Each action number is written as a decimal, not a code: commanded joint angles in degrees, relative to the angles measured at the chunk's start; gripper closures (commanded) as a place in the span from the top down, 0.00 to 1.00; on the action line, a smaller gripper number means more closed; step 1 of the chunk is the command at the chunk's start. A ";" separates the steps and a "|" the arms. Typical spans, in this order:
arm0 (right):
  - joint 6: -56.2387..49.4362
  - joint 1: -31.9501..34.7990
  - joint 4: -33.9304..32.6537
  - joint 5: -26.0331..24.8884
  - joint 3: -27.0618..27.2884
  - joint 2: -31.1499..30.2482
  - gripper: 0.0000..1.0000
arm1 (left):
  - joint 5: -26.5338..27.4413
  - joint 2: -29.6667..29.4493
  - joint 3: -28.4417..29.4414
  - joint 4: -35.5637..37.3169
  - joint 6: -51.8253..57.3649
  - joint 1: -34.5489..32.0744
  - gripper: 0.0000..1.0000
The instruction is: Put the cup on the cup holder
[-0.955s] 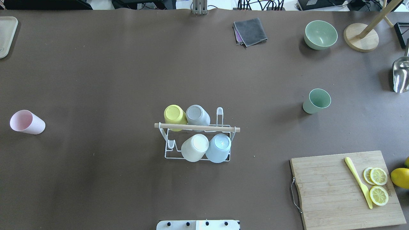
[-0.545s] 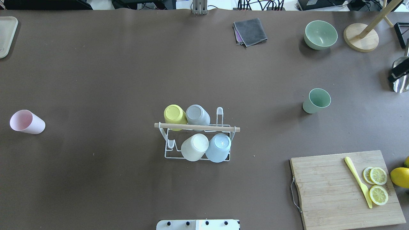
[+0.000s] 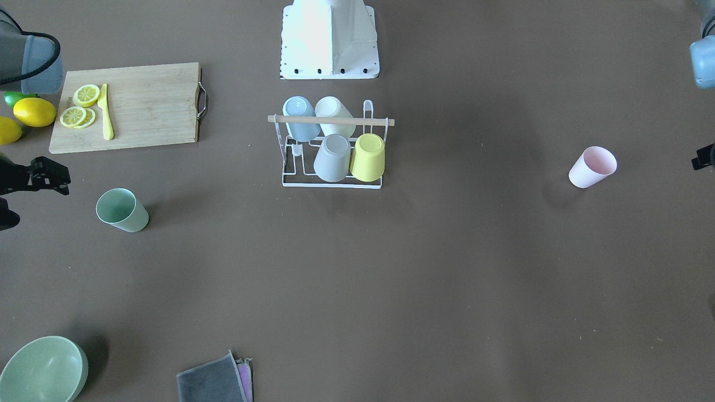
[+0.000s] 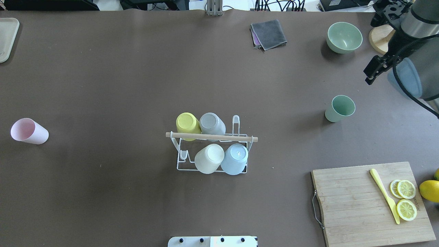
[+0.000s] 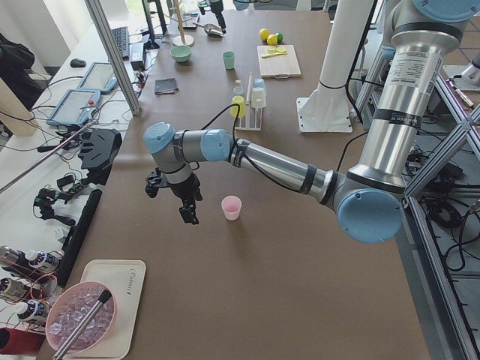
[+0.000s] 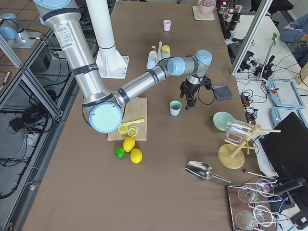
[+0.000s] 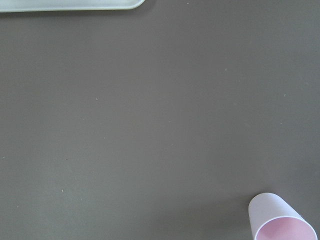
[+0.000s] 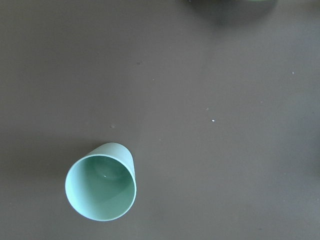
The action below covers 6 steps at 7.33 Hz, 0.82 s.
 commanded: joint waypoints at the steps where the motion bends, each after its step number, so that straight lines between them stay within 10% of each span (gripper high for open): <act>1: -0.02 -2.30 -1.60 -0.57 -5.71 6.20 1.00 | -0.06 -6.51 9.22 -0.32 -0.09 4.91 0.98; 6: -2.56 -10.03 -2.66 -7.86 -21.56 18.62 1.00 | -0.15 -13.41 24.13 -3.93 0.00 10.97 0.98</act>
